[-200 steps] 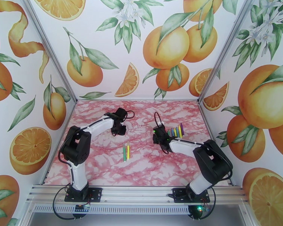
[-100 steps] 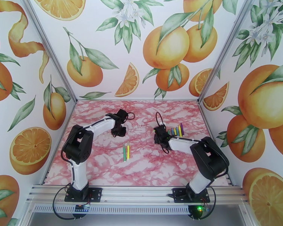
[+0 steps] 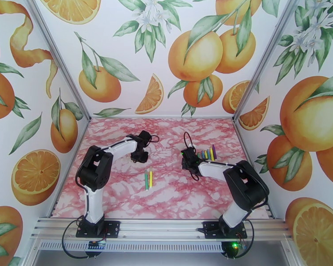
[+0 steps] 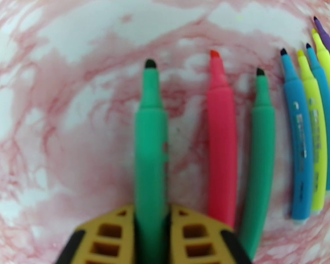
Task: Open the pen caps
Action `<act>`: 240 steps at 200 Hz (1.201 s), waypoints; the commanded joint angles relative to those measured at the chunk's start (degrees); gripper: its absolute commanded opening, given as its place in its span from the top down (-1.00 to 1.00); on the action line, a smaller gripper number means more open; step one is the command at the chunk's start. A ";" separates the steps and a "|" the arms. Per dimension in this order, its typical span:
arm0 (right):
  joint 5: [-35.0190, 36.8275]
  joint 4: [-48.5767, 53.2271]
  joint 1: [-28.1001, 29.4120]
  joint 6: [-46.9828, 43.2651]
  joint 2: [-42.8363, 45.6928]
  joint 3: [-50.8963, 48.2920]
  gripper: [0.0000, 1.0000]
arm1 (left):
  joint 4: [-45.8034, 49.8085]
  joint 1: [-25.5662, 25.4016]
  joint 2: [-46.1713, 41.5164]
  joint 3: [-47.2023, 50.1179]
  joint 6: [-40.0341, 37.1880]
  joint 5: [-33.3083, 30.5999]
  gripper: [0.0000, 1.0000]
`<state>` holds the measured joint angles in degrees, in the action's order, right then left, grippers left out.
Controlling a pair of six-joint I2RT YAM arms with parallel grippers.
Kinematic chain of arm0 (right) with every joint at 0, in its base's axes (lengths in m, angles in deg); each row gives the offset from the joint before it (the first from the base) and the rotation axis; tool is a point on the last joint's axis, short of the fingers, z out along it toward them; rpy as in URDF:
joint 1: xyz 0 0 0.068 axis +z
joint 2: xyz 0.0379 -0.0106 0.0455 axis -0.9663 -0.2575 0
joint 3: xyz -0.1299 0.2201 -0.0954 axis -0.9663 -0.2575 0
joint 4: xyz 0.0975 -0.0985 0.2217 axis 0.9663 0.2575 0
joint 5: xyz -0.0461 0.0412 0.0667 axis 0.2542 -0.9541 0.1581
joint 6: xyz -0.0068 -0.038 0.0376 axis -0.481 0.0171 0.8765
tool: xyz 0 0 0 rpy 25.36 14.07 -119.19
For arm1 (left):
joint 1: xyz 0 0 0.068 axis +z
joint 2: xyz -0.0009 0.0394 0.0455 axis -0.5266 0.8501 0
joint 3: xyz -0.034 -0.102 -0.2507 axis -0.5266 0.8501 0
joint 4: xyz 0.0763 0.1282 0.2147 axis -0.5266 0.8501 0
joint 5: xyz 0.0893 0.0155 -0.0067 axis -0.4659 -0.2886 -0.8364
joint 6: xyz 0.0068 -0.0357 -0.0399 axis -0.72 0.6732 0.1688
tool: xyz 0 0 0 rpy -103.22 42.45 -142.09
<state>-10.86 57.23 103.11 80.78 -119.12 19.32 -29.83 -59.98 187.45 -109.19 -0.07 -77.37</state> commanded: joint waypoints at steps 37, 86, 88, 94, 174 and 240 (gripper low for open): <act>0.47 0.83 -0.59 0.87 -0.51 1.04 0.49 | 1.37 -0.44 1.81 -2.53 -0.70 -1.71 0.76; 0.23 0.70 -0.52 0.90 -0.24 0.91 0.43 | 1.89 -0.53 2.33 -2.70 -0.86 -1.99 0.68; 0.23 0.70 -0.57 0.86 -0.24 0.90 0.43 | 1.86 -0.53 2.34 -2.71 -0.85 -2.06 0.67; 0.15 0.70 -0.52 0.85 -0.16 0.93 0.43 | 1.93 -0.61 2.41 -2.71 -0.89 -2.15 0.66; -0.27 0.88 -0.52 0.51 1.82 0.85 0.38 | 2.20 -0.62 2.60 -3.05 -1.15 -2.61 0.56; -0.63 1.23 -0.52 -0.41 4.29 0.63 0.30 | 2.47 -0.62 1.82 -3.06 -1.32 -3.30 0.48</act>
<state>-10.92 57.36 103.11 81.00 -117.15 19.32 -28.04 -60.36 189.18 -110.30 -0.45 -79.64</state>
